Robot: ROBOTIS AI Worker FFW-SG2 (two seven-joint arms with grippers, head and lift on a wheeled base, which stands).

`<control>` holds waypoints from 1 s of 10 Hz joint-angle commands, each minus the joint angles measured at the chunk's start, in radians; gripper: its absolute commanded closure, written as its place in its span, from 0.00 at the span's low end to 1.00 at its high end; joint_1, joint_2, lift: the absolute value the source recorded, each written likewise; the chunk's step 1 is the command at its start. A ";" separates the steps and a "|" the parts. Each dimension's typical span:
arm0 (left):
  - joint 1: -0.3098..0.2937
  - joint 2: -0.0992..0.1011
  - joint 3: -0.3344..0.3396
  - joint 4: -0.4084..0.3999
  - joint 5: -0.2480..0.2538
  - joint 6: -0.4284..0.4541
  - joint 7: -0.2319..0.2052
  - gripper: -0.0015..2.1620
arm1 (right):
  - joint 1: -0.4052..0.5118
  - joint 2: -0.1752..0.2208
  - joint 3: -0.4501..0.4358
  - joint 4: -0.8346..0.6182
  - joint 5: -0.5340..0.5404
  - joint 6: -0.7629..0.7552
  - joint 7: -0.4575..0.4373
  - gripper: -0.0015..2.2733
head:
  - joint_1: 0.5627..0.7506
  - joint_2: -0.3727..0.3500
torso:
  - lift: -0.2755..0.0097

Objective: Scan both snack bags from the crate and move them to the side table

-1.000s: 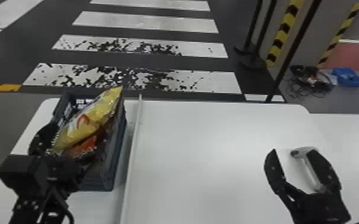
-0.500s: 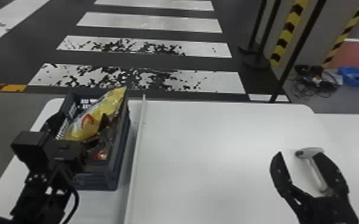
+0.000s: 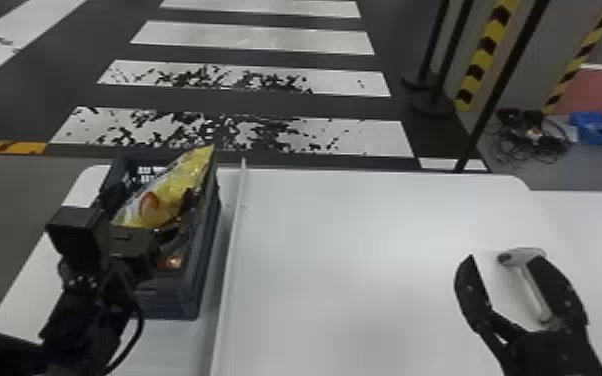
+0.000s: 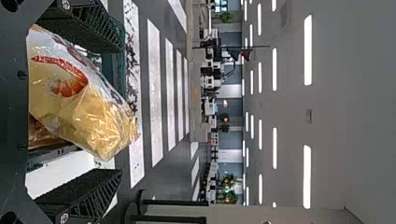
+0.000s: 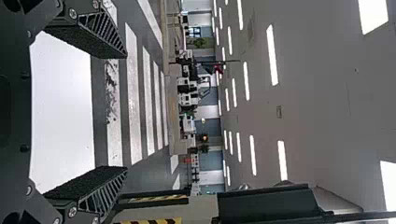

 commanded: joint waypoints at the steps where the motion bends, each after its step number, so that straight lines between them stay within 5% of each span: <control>1: -0.032 -0.010 -0.017 0.030 0.000 0.027 -0.006 0.04 | 0.000 0.001 0.001 -0.003 0.000 0.000 0.002 0.07 | 0.70 0.42 | 0.63; 7: -0.110 -0.035 -0.035 0.086 -0.014 0.138 -0.007 0.04 | 0.006 -0.011 0.000 -0.018 -0.001 0.000 0.000 0.07 | 0.70 0.40 | 0.63; 9: -0.116 -0.033 -0.037 0.085 -0.018 0.177 -0.010 0.21 | 0.006 -0.013 0.000 -0.018 -0.001 0.000 0.000 0.07 | 0.70 0.40 | 0.63; 10: -0.115 -0.033 -0.035 0.083 -0.017 0.174 -0.016 0.48 | 0.006 -0.013 0.001 -0.018 -0.001 0.000 0.000 0.07 | 0.70 0.40 | 0.63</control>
